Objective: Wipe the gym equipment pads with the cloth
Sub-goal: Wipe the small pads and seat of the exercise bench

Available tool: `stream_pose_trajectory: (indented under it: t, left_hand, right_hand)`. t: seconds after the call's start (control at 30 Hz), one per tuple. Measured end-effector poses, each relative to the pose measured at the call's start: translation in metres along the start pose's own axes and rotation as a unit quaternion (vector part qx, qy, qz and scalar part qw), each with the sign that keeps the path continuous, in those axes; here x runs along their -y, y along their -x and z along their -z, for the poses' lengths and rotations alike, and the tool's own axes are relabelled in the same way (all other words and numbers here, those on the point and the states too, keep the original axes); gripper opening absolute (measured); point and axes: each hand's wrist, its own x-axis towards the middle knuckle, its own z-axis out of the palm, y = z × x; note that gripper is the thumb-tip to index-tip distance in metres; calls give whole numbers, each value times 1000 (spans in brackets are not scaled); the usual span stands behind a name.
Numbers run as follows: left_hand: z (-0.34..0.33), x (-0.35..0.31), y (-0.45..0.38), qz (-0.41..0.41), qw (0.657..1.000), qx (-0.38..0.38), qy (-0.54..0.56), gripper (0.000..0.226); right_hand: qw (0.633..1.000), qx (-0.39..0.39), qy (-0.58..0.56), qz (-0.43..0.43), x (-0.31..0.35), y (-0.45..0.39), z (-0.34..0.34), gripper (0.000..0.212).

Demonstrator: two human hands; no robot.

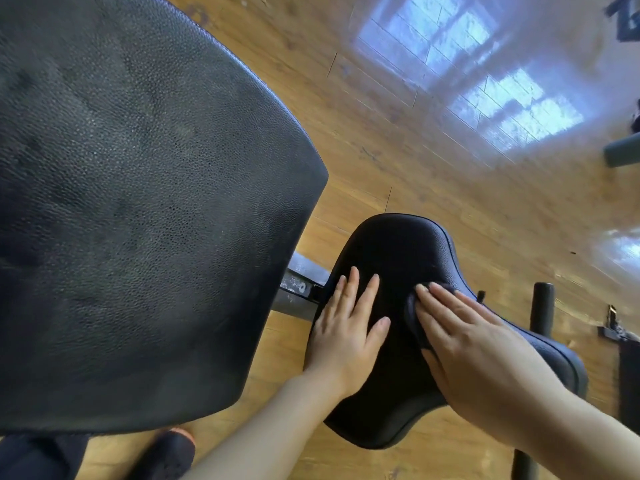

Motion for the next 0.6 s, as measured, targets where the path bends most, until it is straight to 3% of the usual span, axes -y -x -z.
stream_pose_trajectory:
  t: [0.17, 0.4, 0.6]
  left_hand:
    - [-22, -2, 6, -1, 997, -79, 8, 62]
    - [-40, 5, 11, -5, 986, -163, 42, 61]
    - [-52, 4, 15, -10, 968, -243, 59, 54]
  right_hand:
    - [999, -5, 19, 28, 7, -68, -4, 52]
    - [999, -4, -1, 47, -5, 15, 4, 56]
    - [997, 33, 13, 66, 3, -64, 3, 57]
